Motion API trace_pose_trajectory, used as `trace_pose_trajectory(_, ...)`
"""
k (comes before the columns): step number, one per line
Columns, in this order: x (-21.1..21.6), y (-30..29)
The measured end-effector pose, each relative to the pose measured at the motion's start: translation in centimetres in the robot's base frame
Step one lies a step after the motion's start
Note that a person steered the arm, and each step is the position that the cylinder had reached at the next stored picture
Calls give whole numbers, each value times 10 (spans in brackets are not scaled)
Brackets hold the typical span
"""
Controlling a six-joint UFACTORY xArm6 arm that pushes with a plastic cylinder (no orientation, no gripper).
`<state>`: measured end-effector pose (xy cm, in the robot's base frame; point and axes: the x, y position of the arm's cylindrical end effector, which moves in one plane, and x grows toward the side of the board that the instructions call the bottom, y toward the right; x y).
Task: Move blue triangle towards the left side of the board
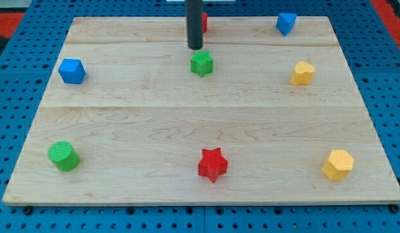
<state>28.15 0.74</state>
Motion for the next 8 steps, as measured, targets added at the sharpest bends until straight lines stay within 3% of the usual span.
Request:
trace_pose_trajectory(3, -17, 227)
trace_pose_trajectory(4, -54, 254)
trace_pose_trajectory(5, -90, 245)
trace_pose_trajectory(6, -91, 235)
trace_pose_trajectory(8, -87, 134)
